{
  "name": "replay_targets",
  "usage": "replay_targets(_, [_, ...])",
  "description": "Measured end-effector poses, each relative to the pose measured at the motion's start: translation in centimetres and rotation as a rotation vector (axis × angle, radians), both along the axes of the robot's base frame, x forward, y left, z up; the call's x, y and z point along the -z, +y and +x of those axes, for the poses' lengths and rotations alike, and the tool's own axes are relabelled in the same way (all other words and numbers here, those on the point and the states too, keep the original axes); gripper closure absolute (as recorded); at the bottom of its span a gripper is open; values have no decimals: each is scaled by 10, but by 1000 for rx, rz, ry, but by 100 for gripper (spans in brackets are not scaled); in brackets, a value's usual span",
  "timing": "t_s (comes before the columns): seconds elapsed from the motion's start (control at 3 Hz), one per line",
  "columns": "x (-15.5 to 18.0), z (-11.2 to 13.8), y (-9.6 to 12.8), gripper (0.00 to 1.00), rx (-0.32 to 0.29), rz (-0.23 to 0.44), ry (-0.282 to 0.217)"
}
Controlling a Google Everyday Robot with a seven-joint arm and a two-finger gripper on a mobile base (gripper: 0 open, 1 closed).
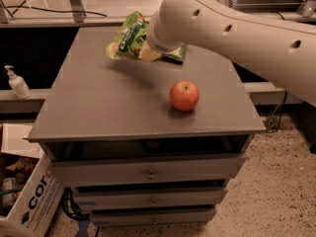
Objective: Move green rice chip bag near green jalapeno chip bag
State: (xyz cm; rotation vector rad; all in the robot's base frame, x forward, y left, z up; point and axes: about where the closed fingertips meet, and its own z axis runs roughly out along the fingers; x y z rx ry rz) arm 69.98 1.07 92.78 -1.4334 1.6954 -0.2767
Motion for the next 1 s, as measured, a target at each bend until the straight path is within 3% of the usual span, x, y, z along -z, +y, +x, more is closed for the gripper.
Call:
replay_targets(0.33, [1,24,-20,100,30,-3,-8])
replay_targets(1.0, [10,62,-74,100,143,-42,52])
